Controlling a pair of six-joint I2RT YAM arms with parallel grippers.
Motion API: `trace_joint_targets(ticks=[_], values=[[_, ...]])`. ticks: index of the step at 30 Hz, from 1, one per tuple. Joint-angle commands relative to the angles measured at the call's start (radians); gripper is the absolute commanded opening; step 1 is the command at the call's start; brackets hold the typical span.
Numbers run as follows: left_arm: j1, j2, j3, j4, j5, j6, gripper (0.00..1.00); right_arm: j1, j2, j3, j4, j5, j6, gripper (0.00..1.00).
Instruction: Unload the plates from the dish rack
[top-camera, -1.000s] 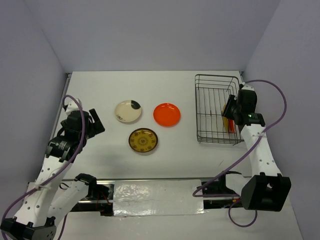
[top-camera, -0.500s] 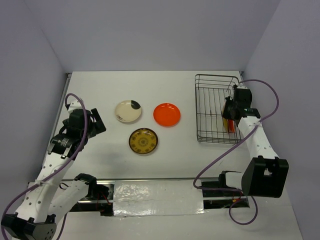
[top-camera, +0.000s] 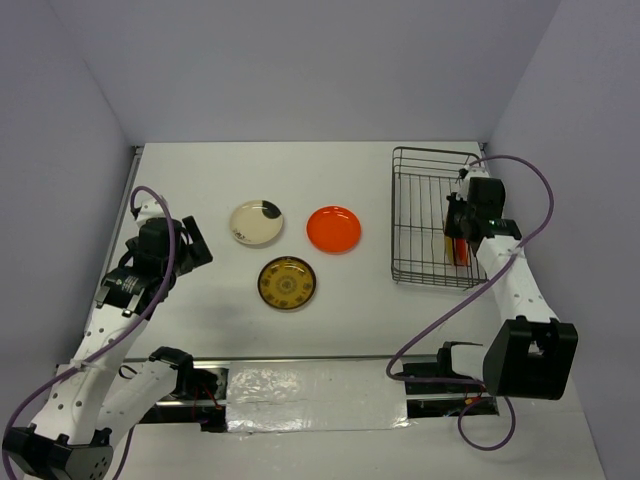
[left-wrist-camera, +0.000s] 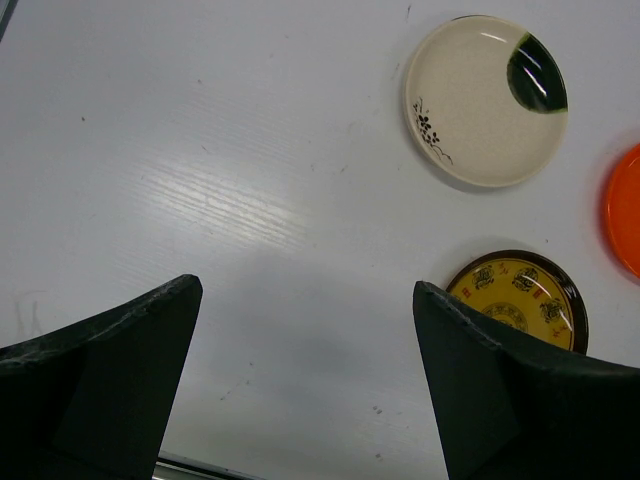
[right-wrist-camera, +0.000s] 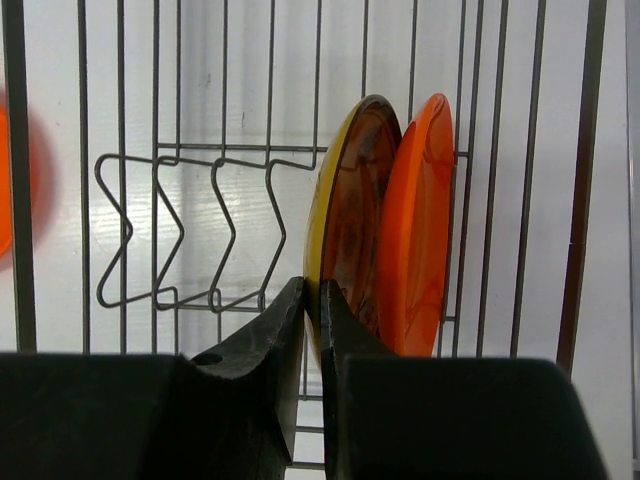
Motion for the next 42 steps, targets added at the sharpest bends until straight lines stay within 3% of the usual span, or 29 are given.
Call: trace_joint_targets(ticks=[1,7,13,17,22,23,28,32,33,36,39,42], values=[[-0.003,-0.007,-0.004,0.025,-0.003,0.008,0.99,-0.007,-0.066,-0.017,0.044,-0.020,-0.105,0.00],[-0.005,-0.002,-0.002,0.022,0.000,0.008,0.99,-0.007,-0.100,-0.017,0.044,-0.160,-0.165,0.00],[-0.006,0.004,0.007,0.030,0.022,0.022,0.99,0.088,-0.183,0.075,-0.018,-0.142,-0.171,0.00],[-0.005,0.042,0.059,0.005,0.055,0.005,1.00,0.281,-0.195,0.211,-0.106,-0.055,-0.206,0.00],[-0.005,0.067,0.195,0.016,0.300,-0.065,0.99,0.502,-0.159,0.394,-0.238,-0.102,-0.296,0.00],[-0.005,0.079,0.220,0.020,0.343,-0.085,0.99,0.592,-0.153,0.406,-0.251,-0.129,-0.344,0.00],[-0.005,0.099,0.314,0.085,0.638,-0.261,1.00,0.854,-0.151,0.362,-0.208,-0.172,-0.457,0.00],[-0.006,0.099,0.251,0.215,0.794,-0.392,0.99,1.189,-0.148,0.264,-0.113,-0.035,-0.631,0.00],[-0.006,0.104,0.239,0.229,0.821,-0.420,1.00,1.233,-0.140,0.255,-0.069,0.077,-0.637,0.00],[-0.012,0.127,0.232,0.180,0.829,-0.391,0.99,1.328,-0.090,0.258,0.051,0.154,-0.666,0.00],[-0.014,0.134,0.226,0.129,0.773,-0.357,0.97,1.391,0.001,0.311,0.061,0.220,-0.695,0.00],[-0.014,0.133,0.205,0.102,0.734,-0.334,0.90,1.434,0.097,0.372,0.064,0.308,-0.715,0.00]])
